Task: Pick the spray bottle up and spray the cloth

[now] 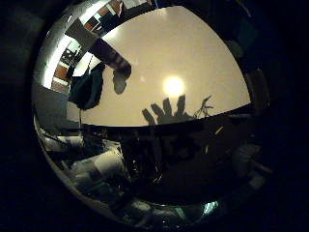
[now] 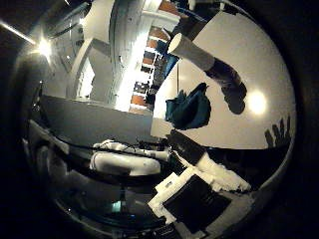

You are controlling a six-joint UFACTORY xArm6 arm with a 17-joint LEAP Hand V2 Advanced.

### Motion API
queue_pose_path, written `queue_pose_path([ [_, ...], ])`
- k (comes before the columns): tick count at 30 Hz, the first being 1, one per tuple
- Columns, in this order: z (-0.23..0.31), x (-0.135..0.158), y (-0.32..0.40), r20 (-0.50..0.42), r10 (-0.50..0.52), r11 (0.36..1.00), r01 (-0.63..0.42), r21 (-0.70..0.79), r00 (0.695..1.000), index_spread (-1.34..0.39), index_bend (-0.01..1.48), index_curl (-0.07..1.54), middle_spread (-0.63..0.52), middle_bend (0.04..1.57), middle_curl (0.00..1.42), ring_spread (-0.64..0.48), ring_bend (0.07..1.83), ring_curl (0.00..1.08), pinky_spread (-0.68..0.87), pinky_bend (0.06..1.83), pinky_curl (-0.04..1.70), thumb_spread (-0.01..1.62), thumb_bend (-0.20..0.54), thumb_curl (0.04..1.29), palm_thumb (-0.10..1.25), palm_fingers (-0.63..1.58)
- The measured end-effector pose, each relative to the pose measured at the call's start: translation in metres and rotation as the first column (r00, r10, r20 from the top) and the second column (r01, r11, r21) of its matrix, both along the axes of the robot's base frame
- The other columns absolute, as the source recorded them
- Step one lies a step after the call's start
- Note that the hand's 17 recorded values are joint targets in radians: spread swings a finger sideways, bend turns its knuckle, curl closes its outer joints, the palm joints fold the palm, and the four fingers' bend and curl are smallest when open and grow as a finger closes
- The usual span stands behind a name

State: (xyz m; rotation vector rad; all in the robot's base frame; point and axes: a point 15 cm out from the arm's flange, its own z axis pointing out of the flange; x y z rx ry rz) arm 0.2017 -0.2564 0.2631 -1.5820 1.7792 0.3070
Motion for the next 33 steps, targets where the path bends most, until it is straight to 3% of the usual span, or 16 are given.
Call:
queue_pose_path([
  [8,-0.009,0.015,-0.005,0.077,-0.077,0.993,0.07,0.094,0.994,-0.23,0.15,0.26,0.07,0.24,0.36,0.18,0.32,0.27,0.36,0.27,0.33,1.04,-0.023,0.31,0.63,0.18],
  [18,-0.019,0.021,-0.015,0.108,-0.146,0.979,0.128,0.156,0.983,-0.22,0.15,0.27,0.07,0.25,0.36,0.18,0.34,0.27,0.36,0.29,0.32,1.04,-0.023,0.32,0.65,0.17],
  [33,-0.027,0.036,-0.016,0.128,-0.166,0.973,0.142,0.182,0.978,-0.21,0.15,0.27,0.06,0.25,0.36,0.18,0.36,0.26,0.36,0.3,0.32,1.04,-0.024,0.32,0.65,0.16],
])
